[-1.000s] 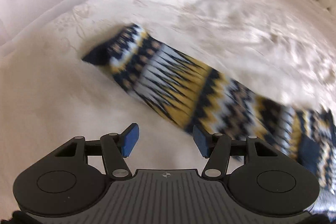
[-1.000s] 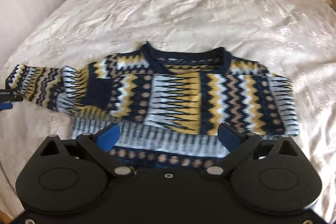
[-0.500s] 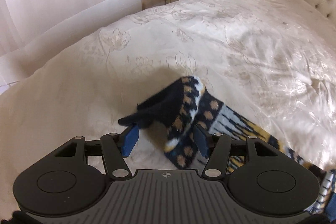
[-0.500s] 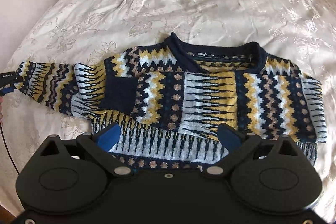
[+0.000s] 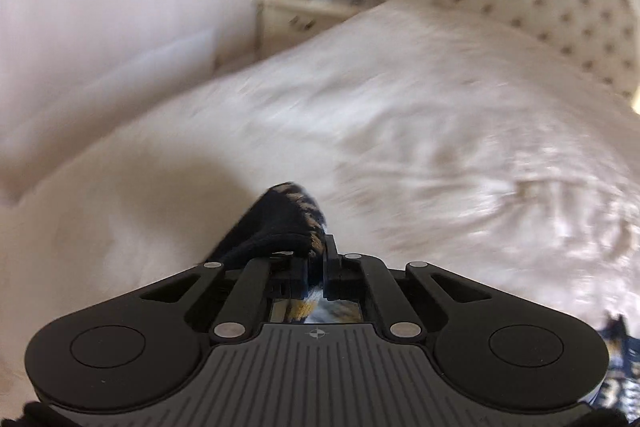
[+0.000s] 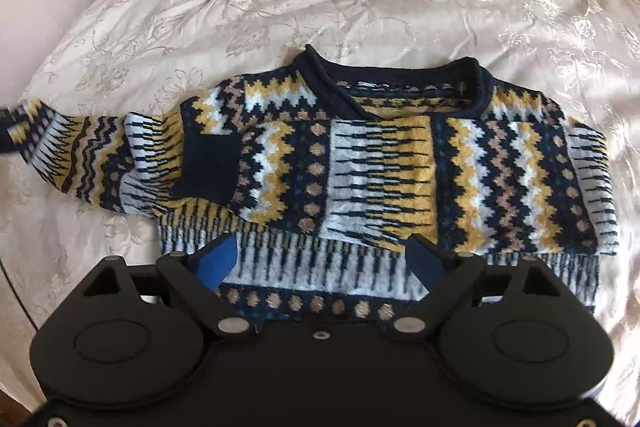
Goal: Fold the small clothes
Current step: 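Grasp the other sweater cuff with the left gripper and lift it, then lay the held sleeve across the sweater body and open the left gripper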
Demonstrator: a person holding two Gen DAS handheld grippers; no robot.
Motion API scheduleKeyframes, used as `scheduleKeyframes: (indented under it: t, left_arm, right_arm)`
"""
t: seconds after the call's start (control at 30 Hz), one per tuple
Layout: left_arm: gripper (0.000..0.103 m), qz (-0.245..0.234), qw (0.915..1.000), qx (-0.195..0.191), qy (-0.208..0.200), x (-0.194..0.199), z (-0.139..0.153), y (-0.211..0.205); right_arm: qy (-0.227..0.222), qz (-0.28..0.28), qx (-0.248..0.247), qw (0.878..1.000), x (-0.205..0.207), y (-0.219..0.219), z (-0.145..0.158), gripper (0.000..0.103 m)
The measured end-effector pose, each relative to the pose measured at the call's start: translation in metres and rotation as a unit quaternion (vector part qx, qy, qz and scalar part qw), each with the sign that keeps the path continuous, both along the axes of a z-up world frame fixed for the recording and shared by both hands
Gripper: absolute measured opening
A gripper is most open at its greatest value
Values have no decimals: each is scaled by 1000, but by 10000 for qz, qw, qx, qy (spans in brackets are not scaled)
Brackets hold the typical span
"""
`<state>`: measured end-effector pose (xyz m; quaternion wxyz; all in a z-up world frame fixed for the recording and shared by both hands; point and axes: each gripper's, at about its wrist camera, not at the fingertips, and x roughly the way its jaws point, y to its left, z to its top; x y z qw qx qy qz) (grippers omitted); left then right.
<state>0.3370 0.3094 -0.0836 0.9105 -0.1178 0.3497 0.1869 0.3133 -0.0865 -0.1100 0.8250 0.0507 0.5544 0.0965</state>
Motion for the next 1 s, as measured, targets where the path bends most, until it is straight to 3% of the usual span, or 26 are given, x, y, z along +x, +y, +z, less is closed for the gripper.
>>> scheduleKeyframes:
  t: [0.17, 0.27, 0.47, 0.57, 0.67, 0.77, 0.93, 1.0]
  left_arm:
    - [5, -1015, 9932, 262, -503, -5, 48, -96]
    - [5, -1736, 9824, -10, -685, -9, 62, -159]
    - [7, -2829, 9556, -709, -417, -2, 37, -266]
    - [7, -3362, 9388, -745, -111, 1, 19, -306]
    - [7, -3714, 9259, -689, 110, 0, 7, -330]
    - [10, -3937, 9135, -990, 284, 1, 0, -336]
    - [11, -4081, 9065, -1016, 368, 10, -4, -361]
    - [11, -4250, 8993, -982, 330, 15, -2, -368]
  right_arm:
    - [-5, -107, 37, 9999, -9, -16, 2, 90]
    - [-80, -219, 45, 9997, -16, -29, 6, 90]
    - [-100, -599, 33, 9981, -30, -59, 8, 90]
    - [-59, -789, 0, 9969, -36, -73, 7, 90]
    - [-31, -939, 17, 9956, -39, -82, 6, 90]
    - [-16, -1023, 19, 9948, -40, -87, 5, 90]
    - [0, -1054, -27, 9944, -40, -87, 4, 90]
    - [-28, -1075, -43, 9942, -41, -87, 4, 90]
